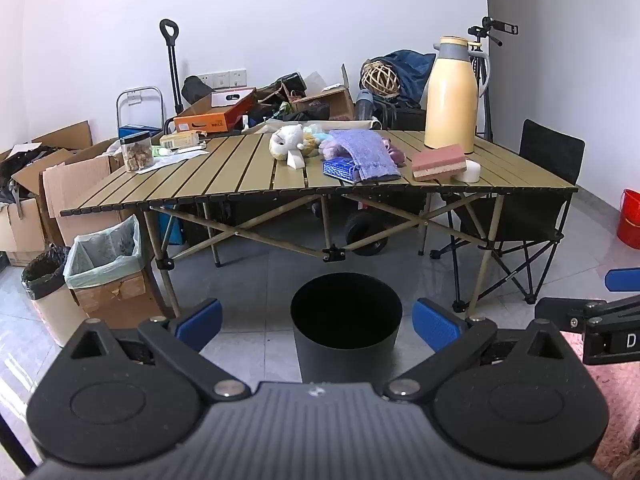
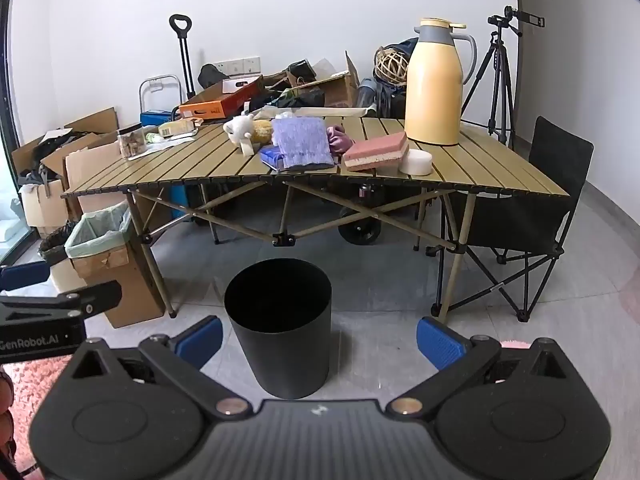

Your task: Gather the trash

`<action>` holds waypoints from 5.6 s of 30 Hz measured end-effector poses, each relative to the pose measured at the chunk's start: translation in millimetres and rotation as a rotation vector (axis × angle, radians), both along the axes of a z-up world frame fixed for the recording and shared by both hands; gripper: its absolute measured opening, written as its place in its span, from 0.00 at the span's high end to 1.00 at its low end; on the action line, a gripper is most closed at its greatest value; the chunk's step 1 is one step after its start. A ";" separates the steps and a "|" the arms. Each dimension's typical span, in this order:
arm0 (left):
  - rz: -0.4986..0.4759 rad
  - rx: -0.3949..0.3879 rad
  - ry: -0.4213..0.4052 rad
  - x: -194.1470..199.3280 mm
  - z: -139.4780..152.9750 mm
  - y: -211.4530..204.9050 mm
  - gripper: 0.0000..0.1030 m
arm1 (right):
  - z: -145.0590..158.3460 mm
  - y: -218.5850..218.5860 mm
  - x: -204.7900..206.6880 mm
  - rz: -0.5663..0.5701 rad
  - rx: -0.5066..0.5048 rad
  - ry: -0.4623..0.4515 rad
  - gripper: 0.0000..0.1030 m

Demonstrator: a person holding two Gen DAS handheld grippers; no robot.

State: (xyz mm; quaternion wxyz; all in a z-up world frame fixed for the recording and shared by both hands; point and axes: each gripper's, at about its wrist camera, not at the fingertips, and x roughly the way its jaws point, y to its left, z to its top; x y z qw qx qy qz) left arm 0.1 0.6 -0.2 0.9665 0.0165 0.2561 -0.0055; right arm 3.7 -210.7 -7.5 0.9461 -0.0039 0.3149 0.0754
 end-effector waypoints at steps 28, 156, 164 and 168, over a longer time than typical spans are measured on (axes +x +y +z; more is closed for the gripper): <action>-0.015 -0.004 0.001 3.4 -0.8 0.4 0.00 | 2.3 3.2 4.4 0.005 0.003 0.002 0.00; 0.006 -0.033 -0.065 241.7 5.3 -25.3 0.00 | -30.6 -29.7 245.3 -0.112 0.010 -0.193 0.00; 0.055 -0.057 -0.119 287.8 20.1 -23.8 0.00 | -33.6 -1.3 301.0 -0.171 -0.110 -0.277 0.00; 0.059 -0.108 -0.109 311.2 22.6 -16.8 0.00 | -41.1 14.0 325.8 -0.212 -0.166 -0.285 0.00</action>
